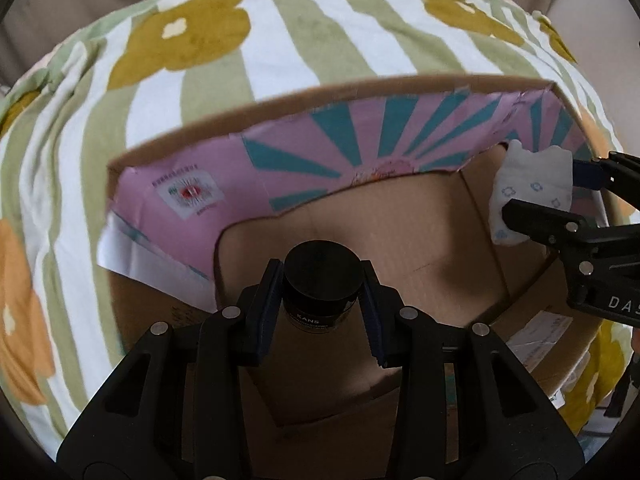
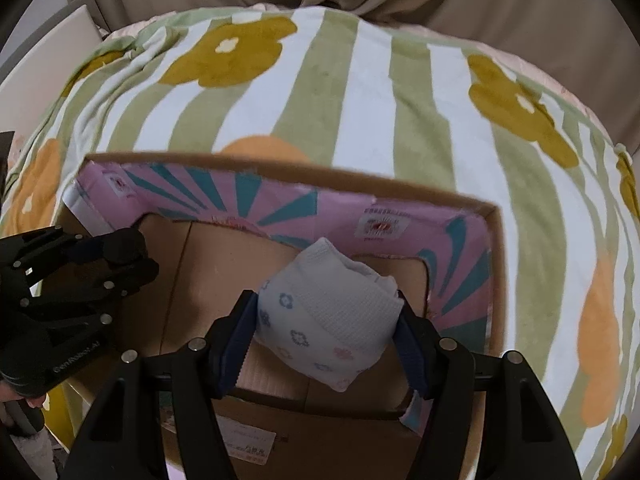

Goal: Organize objects
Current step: 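Carry the black jar and sock bundle over the box with both tools, then open both tools to drop the jar and sock bundle into the box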

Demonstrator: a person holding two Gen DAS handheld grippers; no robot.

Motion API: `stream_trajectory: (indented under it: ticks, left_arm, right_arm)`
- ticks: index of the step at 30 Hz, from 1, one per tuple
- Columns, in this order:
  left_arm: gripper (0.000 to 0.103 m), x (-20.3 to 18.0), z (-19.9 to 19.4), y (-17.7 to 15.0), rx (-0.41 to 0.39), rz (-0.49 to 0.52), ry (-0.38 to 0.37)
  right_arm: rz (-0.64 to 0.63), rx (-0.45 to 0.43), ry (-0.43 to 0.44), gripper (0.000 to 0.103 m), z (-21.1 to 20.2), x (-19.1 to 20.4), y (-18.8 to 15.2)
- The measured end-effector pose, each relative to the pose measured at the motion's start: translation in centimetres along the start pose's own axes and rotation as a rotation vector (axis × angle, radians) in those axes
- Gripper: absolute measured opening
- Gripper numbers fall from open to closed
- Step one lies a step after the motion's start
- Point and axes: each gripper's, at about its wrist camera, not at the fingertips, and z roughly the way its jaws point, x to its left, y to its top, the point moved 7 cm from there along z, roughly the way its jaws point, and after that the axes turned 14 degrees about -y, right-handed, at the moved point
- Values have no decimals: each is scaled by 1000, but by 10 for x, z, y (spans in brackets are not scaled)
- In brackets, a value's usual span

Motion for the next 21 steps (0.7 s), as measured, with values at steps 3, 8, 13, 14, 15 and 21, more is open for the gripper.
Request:
stream_trajectory:
  ticks: [3, 8, 13, 14, 15, 21]
  left_arm:
    - [34, 1, 2, -3, 17, -4, -4]
    - [34, -2, 3, -9, 40, 19, -8]
    - [35, -4, -5, -9, 25, 17, -18]
    - [35, -4, -8, -8, 21, 19, -3]
    - [37, -5, -12, -7, 18, 29, 14]
    - [103, -7, -26, -3, -25, 63, 46]
  right_arm:
    - [-8, 12, -1, 61, 6, 3, -6]
    - [-15, 36, 9, 61, 10, 5, -12]
    - [-31, 32, 43, 66, 6, 9, -14]
    - [-32, 40, 47, 68, 7, 9, -14]
    - [-34, 53, 54, 72, 8, 9, -15]
    - [-20, 7, 102, 99, -4, -1, -17]
